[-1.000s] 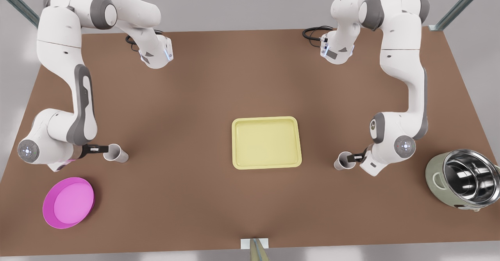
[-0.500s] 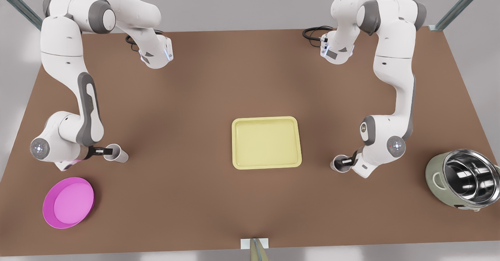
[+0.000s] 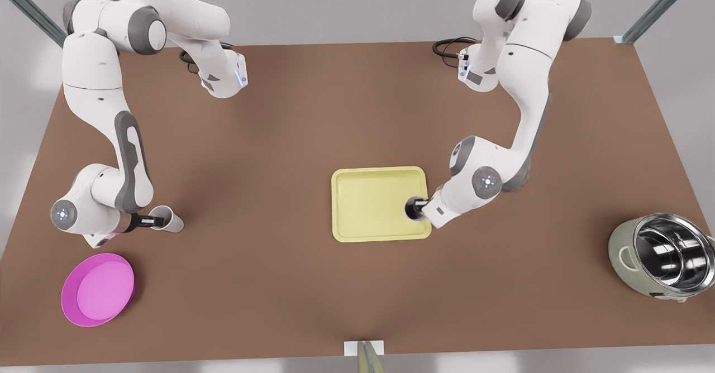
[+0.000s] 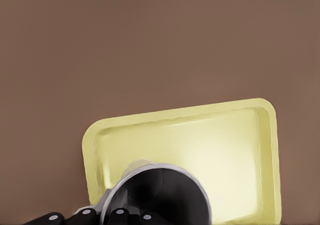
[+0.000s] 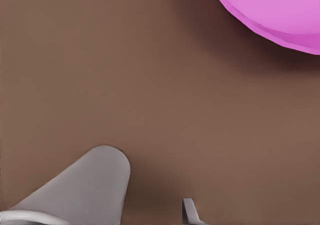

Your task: Use both arms to respectively pick up the white IKEA cups from the middle-left and middle-right positions, then place the white IKEA cups onto the middle-middle tray, ensuring that the cups remain upright and do not tip over

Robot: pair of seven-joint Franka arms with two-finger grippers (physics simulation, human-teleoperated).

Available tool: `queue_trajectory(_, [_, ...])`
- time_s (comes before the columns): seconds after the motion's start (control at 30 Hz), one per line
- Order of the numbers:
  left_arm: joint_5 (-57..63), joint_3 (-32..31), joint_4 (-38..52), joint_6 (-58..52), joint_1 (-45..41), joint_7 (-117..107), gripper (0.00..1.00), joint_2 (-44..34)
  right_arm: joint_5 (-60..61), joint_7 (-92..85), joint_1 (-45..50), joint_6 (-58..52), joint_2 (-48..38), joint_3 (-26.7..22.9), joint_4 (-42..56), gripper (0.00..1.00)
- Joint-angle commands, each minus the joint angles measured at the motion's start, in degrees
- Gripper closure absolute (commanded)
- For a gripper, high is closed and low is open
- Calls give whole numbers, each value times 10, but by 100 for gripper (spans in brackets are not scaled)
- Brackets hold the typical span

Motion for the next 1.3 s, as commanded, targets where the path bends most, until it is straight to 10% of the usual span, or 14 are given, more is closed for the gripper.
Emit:
queue_trajectory(0.0, [12,-13,-9,56,0,-187,79,1,7,-48,0,5,0,0,1,61])
queue_trajectory(0.13, [16,-18,-56,133,2,-185,79,9,6,-75,0,0,-1,0,7,79])
queue_trajectory(0.37, [26,-18,-92,170,0,-187,79,10,2,-132,18,-24,-38,71,15,79])
queue_trajectory(0.53, [27,-18,-95,194,-4,-187,75,28,6,-99,202,-35,-44,87,67,79])
queue_trajectory(0.7, [26,-18,-99,192,-5,-187,3,25,68,22,305,27,21,86,134,79])
queue_trajectory(0.9, [26,-22,-133,178,0,-198,0,-20,64,124,380,44,67,85,180,79])
queue_trajectory(1.0, [28,-18,-126,54,3,-205,0,-79,67,136,400,63,96,86,204,79])
queue_trajectory(1.13, [157,-7,274,-527,126,50,0,-85,66,136,427,64,118,86,222,79])
queue_trajectory(1.27, [119,80,172,-499,65,119,0,-159,66,130,428,63,122,87,220,79])
